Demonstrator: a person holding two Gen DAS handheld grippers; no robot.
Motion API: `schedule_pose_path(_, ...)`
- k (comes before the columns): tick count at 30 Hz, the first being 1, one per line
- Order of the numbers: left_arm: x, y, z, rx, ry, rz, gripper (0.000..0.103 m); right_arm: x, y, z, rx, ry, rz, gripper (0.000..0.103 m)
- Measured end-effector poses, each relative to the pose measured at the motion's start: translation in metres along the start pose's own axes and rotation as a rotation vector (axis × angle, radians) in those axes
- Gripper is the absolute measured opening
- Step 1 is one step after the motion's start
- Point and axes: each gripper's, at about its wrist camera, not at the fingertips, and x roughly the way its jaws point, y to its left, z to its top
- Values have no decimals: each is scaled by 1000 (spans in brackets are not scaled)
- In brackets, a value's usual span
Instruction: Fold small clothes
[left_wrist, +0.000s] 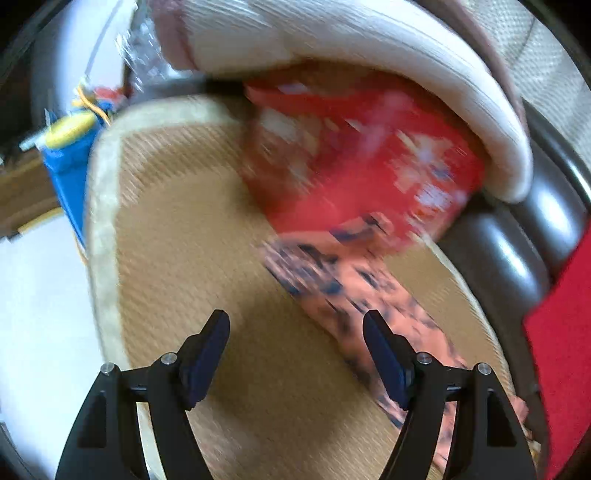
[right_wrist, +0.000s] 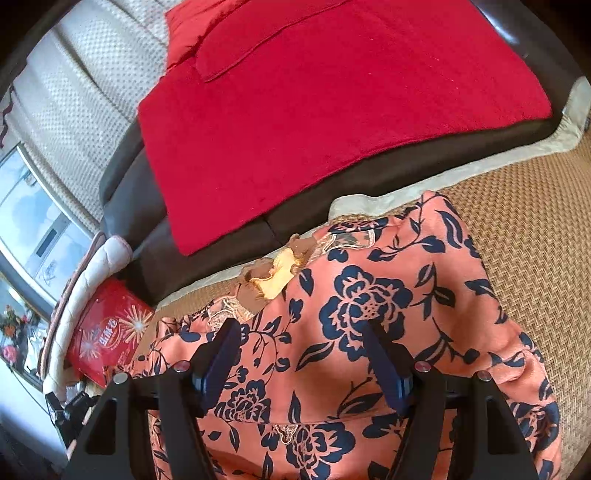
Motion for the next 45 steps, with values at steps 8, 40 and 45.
schedule_pose_path(8,36,27,25,49,-18,-9,76,7,-3,3,2,14,-18,72)
schedule_pose_path(40,0,-47,12,339,-164,-408,10,-14,-8,7,5,-31,-53,72)
schedule_pose_path(45,-54,-100,-20,462,-208,-531,10,-22,-11,10,23,-49,-32,72)
